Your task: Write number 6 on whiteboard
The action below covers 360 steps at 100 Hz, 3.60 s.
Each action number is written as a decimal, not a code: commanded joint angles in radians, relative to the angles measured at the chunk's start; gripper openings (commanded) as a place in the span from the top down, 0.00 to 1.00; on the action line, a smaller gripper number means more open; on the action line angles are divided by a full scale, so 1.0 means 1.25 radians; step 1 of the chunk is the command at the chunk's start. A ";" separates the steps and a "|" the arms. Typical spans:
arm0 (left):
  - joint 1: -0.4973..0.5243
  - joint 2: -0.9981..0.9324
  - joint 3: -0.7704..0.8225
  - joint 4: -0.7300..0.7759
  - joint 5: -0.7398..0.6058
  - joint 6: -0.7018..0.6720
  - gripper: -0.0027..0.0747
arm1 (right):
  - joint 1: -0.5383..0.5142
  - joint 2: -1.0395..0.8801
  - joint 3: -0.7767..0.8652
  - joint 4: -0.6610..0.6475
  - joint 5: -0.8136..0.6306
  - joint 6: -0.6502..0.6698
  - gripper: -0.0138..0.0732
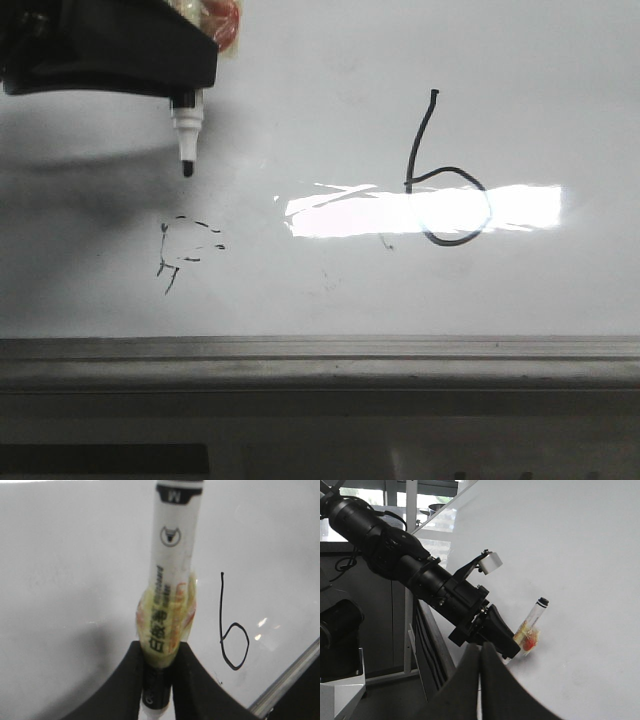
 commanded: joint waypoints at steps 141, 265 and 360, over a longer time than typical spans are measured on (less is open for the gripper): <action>-0.204 0.206 -0.143 -0.150 -0.368 -0.112 0.99 | -0.006 0.005 -0.026 0.038 -0.024 0.010 0.91; -0.191 0.246 -0.143 -0.150 -0.422 -0.106 0.62 | -0.006 0.005 -0.022 0.045 -0.013 0.010 0.91; -0.370 -0.021 -0.138 -0.112 -0.389 0.159 0.38 | -0.021 -0.114 0.010 -0.144 0.014 0.037 0.91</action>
